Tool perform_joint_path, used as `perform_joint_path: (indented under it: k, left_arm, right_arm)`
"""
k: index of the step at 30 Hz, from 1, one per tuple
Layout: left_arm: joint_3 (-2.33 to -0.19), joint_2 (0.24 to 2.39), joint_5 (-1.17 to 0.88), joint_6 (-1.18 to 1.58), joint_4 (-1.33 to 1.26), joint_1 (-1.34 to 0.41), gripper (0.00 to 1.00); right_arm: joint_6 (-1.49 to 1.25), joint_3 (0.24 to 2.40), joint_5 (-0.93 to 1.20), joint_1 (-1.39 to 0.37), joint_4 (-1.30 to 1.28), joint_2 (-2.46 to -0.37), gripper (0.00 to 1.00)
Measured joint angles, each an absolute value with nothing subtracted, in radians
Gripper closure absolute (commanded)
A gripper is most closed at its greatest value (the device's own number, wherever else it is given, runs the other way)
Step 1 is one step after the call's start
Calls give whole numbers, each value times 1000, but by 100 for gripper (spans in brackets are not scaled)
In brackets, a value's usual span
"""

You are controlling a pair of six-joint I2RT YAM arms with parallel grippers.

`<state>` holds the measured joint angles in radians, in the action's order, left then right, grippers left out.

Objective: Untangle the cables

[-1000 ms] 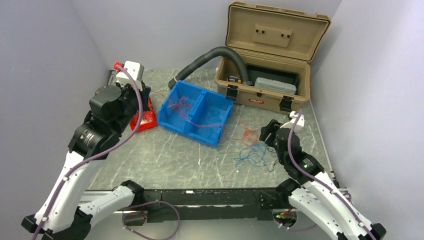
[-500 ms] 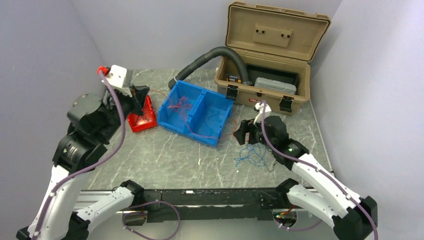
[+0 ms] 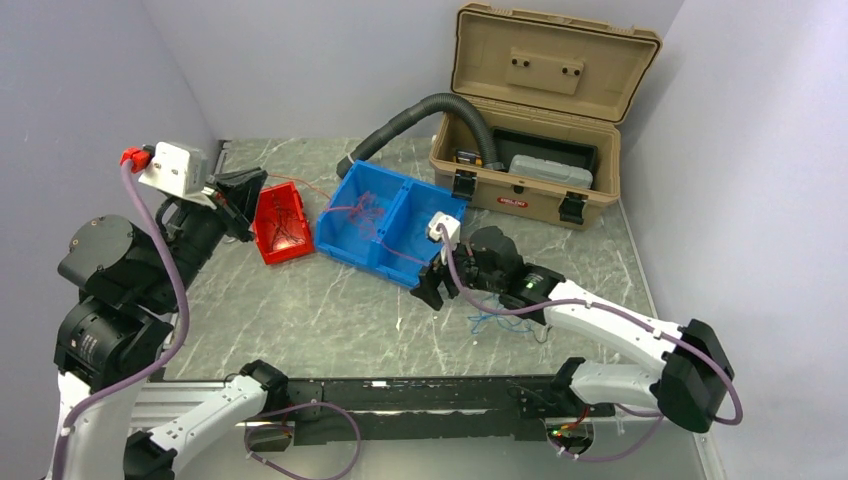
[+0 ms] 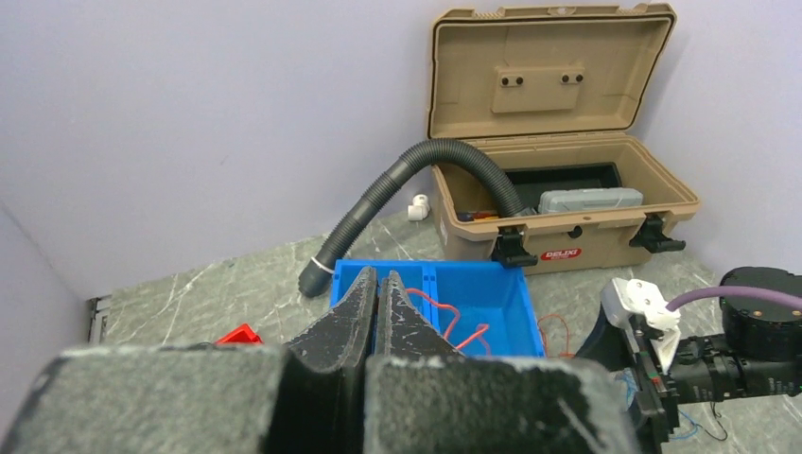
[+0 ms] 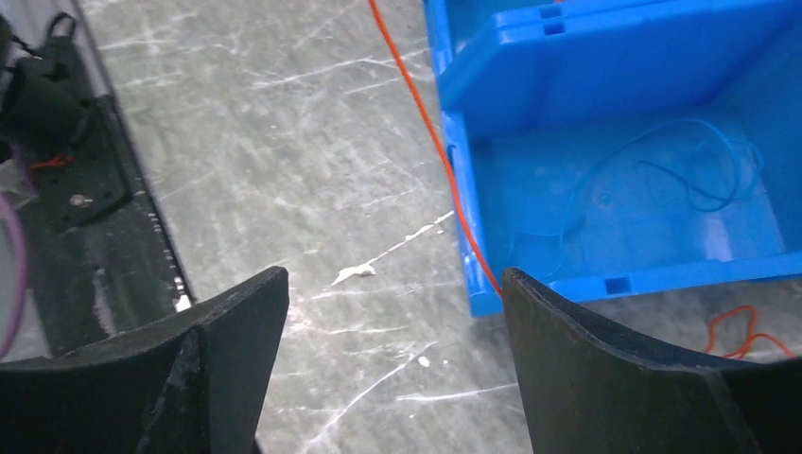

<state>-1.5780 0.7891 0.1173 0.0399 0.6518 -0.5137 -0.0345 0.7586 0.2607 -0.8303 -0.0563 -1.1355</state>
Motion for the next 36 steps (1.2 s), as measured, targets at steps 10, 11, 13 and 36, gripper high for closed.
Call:
perform_joint_path:
  k: [10,11,13,36]
  left_arm:
    - [-1627,770,94,41,688,-514,100]
    - [-1638,766,94,41,689,-514,100]
    - [-1651,757,95,41,690,-514,100]
    - [-1125,810,-248,194,433,-514,100]
  right_arm:
    - [60,802,136,-854,-2,-1264,85]
    - [69,805,129,-854,3,-1269,98]
    - [75,809,109,-854,5,-1273,100]
    - [-45,1476,45,-855,-221,-1053,100]
